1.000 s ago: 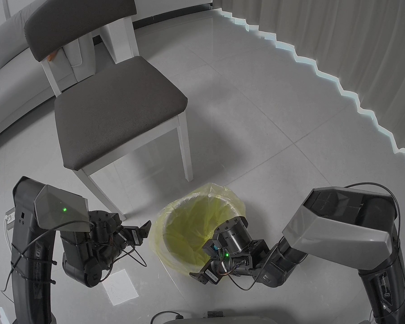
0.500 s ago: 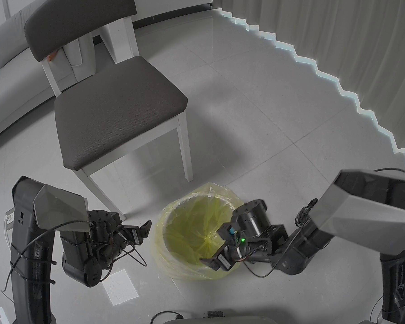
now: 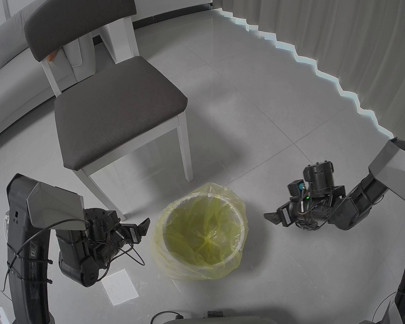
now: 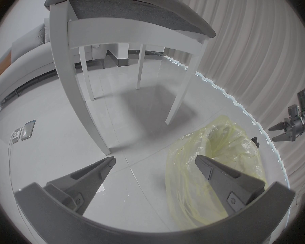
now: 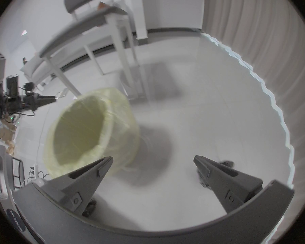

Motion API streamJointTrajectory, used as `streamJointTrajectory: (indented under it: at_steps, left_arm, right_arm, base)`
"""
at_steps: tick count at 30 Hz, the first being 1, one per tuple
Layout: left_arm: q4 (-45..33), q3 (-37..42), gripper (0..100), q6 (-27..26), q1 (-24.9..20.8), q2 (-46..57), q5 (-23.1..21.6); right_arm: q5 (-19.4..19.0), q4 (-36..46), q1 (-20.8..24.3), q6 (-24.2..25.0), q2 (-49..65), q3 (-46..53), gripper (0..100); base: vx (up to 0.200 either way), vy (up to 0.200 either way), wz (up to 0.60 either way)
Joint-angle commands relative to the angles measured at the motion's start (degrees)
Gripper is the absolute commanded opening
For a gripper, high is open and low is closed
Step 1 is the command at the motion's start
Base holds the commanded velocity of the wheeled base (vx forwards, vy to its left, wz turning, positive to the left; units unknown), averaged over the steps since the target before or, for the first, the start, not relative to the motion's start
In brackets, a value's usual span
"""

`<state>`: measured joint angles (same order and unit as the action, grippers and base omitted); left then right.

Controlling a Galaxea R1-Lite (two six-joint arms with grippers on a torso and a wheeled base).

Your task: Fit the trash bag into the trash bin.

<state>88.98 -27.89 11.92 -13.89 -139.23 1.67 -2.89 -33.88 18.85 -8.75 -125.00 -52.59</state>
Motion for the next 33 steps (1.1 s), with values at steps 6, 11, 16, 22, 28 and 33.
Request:
streamJointTrajectory:
  at_steps: [6,11,16,22,28,33]
  left_arm:
    - [1.0,0.2,100,0.1,0.1,0.4,0.4]
    - [1.0,0.7,100,0.1,0.4,0.4,0.4]
    - [1.0,0.6,100,0.1,1.1,0.3,0.4]
    - [1.0,-0.5,100,-0.3,0.9,-1.2,0.5]
    - [1.0,-2.0,100,-0.4,-0.4,-2.5,0.9]
    - [1.0,-3.0,100,-0.5,-0.8,-3.8,1.8]
  right_arm:
    - [2.6,3.7,-14.3,-5.0,-5.8,-1.8,100]
    - [3.9,3.2,-18.3,-7.1,-11.7,-6.8,100]
    - [5.6,3.6,-20.4,-10.4,-16.6,-11.7,100]
    - [5.4,5.8,-20.4,-10.8,-21.6,-18.1,100]
    - [5.4,14.6,-20.1,-10.4,-23.6,-27.5,100]
    - [5.4,20.2,-20.3,-10.5,-25.1,-33.2,100]
  base:
    - [0.000,0.000,0.00]
    - [0.000,0.000,0.00]
    - [0.000,0.000,0.00]
    - [0.000,0.000,0.00]
    - [0.000,0.000,0.00]
    - [0.000,0.000,0.00]
